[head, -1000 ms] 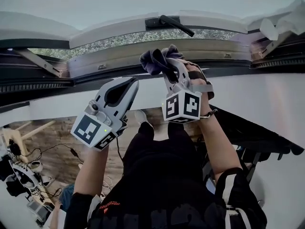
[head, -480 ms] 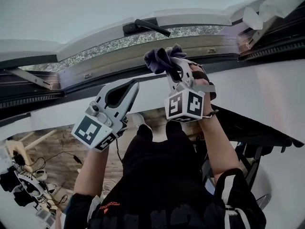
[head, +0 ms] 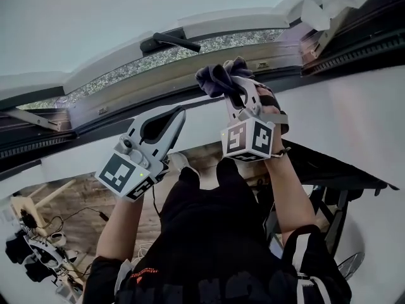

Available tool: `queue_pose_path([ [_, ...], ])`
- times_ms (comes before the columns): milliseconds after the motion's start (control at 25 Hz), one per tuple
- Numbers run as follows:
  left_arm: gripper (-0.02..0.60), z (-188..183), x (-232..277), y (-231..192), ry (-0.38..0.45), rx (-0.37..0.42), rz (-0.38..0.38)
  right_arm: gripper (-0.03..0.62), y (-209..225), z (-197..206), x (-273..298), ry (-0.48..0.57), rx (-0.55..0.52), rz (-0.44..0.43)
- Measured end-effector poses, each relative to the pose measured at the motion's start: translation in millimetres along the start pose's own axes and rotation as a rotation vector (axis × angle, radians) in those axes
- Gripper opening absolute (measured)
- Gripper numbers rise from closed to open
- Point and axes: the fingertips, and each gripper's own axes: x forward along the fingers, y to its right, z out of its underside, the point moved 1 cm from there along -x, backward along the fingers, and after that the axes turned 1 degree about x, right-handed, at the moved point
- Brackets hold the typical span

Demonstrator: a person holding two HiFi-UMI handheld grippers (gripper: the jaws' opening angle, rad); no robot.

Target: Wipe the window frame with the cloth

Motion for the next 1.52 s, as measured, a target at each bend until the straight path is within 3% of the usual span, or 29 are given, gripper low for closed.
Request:
queue_pose_path([
  [680,0.021,4.8,63.5,30.3,-0.029,0.005,0.085,0.044,54.3,75.3,-19.4,-0.073,0.092,0.087],
  [1520,0.021,6.4,97.1,48.8,-0.032,0.004,0.120,0.043,109.5,143.6,-38.1,-0.170,0.189,0.188],
])
